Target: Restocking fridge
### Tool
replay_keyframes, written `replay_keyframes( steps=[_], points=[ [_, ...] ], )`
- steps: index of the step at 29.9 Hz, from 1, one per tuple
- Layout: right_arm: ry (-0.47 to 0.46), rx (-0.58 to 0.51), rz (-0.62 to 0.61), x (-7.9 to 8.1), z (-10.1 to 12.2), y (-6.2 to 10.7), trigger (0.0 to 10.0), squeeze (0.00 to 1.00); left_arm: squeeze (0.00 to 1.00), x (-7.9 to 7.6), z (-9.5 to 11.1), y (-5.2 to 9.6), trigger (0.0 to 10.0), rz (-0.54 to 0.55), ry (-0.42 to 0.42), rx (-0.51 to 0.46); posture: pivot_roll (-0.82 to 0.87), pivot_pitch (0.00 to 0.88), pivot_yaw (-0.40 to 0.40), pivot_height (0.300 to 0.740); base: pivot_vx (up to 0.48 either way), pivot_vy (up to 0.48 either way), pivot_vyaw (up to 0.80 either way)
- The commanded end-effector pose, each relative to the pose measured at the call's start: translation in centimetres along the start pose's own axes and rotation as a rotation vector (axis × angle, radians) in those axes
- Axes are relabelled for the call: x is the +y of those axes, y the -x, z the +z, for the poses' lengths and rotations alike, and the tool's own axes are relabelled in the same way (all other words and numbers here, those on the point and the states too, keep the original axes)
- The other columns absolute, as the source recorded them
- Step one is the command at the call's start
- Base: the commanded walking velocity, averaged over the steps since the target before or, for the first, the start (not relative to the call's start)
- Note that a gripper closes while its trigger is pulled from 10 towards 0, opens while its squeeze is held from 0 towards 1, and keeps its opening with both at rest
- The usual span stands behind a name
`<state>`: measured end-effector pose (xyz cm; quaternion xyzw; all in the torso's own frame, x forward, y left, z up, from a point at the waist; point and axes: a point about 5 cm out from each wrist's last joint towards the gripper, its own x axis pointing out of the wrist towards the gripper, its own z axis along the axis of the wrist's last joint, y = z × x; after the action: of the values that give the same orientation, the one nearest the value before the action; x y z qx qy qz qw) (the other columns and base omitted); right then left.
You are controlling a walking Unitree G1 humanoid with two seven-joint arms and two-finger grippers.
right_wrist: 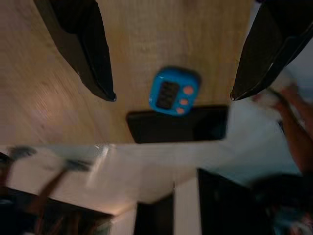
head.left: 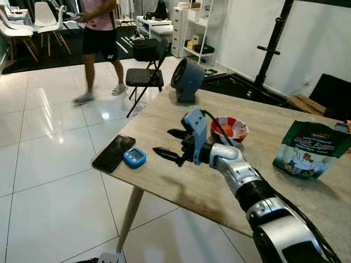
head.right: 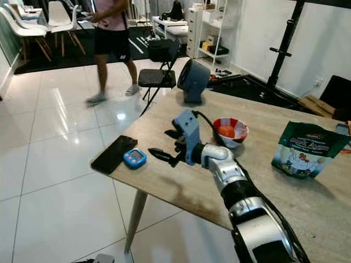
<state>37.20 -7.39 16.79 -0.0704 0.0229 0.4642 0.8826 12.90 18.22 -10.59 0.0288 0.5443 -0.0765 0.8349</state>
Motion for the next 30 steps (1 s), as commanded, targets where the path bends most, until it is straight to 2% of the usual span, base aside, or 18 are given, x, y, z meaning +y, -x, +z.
replay_keyframes(
  steps=[1,3,8,11,12,17,19,22,26,30],
  points=[
    [0.025,0.016,-0.028,-0.4,0.1,0.0,10.0,0.00,0.00,-1.4,-1.7,0.0,10.0,-0.039,0.017,0.059,-0.04,0.000,-0.070,0.740,0.000,0.000,0.00],
    [0.096,0.022,-0.154,-1.8,1.7,-0.4,10.0,0.00,0.00,-0.9,-2.7,0.3,10.0,-0.028,0.037,0.069,-0.05,0.000,-0.082,0.740,0.000,0.000,0.00],
    [0.124,-0.004,-0.240,-3.0,3.1,-0.3,10.0,0.00,0.00,-1.6,-4.0,0.5,10.0,-0.037,0.036,0.083,-0.06,0.005,-0.077,0.740,0.000,0.000,0.00],
    [0.134,0.004,-0.261,-3.4,3.1,-0.1,10.0,0.00,0.00,-1.7,-4.3,0.5,10.0,-0.037,0.034,0.087,-0.05,0.000,-0.085,0.740,0.000,0.000,0.00],
    [0.137,0.015,-0.292,-3.8,3.1,0.2,10.0,0.00,0.00,-1.6,-4.4,0.6,10.0,-0.032,0.047,0.085,-0.04,0.028,-0.097,0.740,0.000,0.000,0.00],
    [0.154,0.055,-0.350,-4.7,3.0,0.7,10.0,0.00,0.00,-1.5,-4.5,0.6,10.0,-0.029,0.066,0.073,-0.02,0.051,-0.110,0.740,0.000,0.000,0.00],
    [0.161,0.103,-0.405,-5.2,2.6,0.9,10.0,0.00,0.00,-1.7,-4.1,0.5,10.0,-0.036,0.064,0.057,0.00,0.102,-0.126,0.740,0.000,0.000,0.00],
    [0.160,0.147,-0.468,-5.6,2.2,1.2,10.0,0.00,0.00,-2.1,-3.4,0.3,10.0,-0.051,0.070,0.024,0.01,0.130,-0.124,0.740,0.000,0.000,0.00],
    [0.159,0.160,-0.493,-5.8,2.2,1.3,10.0,0.00,0.00,-2.5,-3.1,0.3,10.0,-0.065,0.063,0.009,0.01,0.148,-0.126,0.740,0.000,0.000,0.00],
    [0.195,0.209,-0.533,-6.1,2.2,1.4,10.0,0.00,0.00,-2.8,-3.2,0.3,10.0,-0.087,0.044,-0.010,0.03,0.211,-0.125,0.740,0.000,0.000,0.00]
  ],
)
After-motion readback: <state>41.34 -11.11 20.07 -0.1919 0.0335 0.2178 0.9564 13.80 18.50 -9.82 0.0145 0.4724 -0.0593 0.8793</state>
